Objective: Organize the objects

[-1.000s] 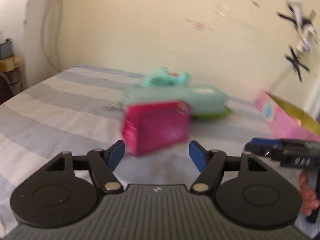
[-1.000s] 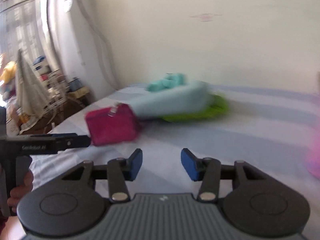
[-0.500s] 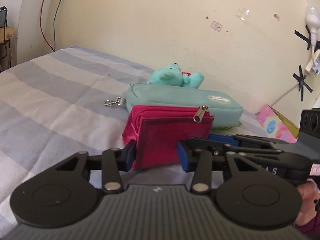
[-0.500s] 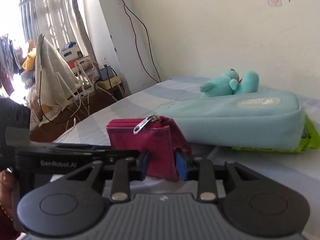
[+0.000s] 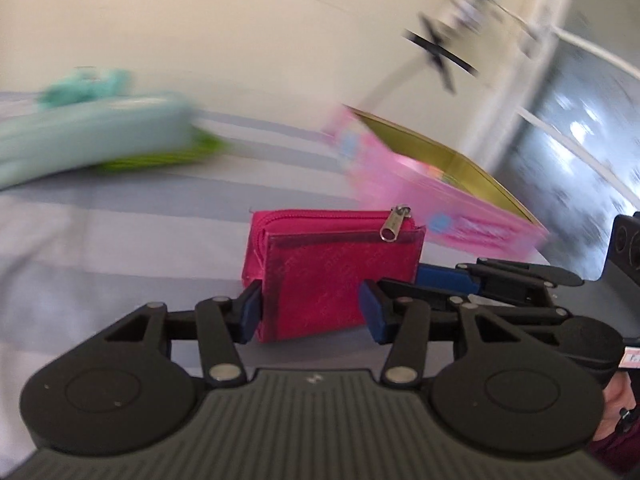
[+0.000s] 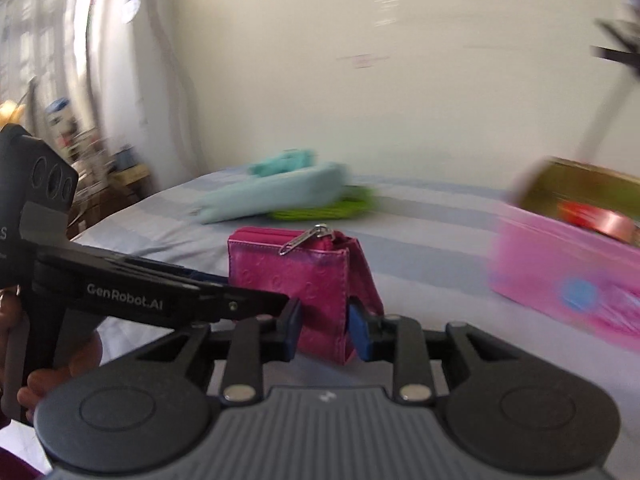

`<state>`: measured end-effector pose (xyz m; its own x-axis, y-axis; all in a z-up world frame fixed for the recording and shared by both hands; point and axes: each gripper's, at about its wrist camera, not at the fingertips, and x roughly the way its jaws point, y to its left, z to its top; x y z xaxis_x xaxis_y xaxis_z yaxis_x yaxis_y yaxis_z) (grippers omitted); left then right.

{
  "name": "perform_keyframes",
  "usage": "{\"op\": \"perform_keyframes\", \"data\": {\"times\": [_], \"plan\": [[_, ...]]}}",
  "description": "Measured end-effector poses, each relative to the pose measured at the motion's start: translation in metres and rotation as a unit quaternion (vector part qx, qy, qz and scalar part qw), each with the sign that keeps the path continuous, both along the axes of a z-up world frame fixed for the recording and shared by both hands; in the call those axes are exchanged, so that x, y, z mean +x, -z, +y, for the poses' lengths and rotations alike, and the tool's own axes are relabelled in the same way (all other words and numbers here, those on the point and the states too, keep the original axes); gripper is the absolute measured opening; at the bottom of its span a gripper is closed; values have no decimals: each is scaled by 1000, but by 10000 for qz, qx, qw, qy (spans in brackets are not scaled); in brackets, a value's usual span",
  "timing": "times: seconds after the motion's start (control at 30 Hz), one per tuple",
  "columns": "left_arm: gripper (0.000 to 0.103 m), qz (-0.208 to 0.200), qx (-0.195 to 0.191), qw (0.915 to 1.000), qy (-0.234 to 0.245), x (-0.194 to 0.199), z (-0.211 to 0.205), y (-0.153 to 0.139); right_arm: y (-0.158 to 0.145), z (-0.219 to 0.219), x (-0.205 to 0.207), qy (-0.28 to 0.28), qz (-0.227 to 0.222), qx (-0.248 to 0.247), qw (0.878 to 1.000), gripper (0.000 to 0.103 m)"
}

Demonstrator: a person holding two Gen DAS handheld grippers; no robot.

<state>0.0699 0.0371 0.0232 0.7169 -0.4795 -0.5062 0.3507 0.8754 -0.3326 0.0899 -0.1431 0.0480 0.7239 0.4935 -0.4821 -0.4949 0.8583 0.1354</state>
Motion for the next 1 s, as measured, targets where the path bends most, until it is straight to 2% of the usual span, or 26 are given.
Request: {"op": "perform_keyframes", "data": {"times": [0.13, 0.3, 0.4, 0.53, 0.63, 0.73, 0.87, 0.93, 1.0], "plan": [[52, -112, 377, 9973, 620, 1, -61, 1, 7, -52, -26, 613, 84, 185, 9979, 26], [52, -149, 707, 9913, 1098, 4, -112, -4, 13, -97, -48, 1124, 45, 367, 9930, 25], [52, -291, 711, 9890, 1260, 13, -135, -20, 2, -119, -53, 1388, -221, 516, 9887, 25], [52, -788, 693, 9840, 1441, 24, -169, -50, -24, -150, -54, 1679, -816, 624, 9804, 25], [52, -1062, 649, 9804, 1527, 41, -199, -68, -43, -178, -44, 1892, -1144, 682, 9729, 25], [51, -1181, 703, 9795, 1471, 66, -230, -74, -52, -202, -24, 2136, -1365, 548, 9658, 24], [51, -1007, 780, 9828, 1338, 100, -262, -67, -49, -233, 9, 2326, -1285, 419, 9631, 21], [45, -973, 920, 9827, 1282, 114, -278, -62, -43, -240, 30, 2347, -1188, 366, 9641, 14], [44, -963, 1093, 9828, 1139, 122, -288, -59, -39, -244, 49, 2451, -1110, 243, 9628, 14]]}}
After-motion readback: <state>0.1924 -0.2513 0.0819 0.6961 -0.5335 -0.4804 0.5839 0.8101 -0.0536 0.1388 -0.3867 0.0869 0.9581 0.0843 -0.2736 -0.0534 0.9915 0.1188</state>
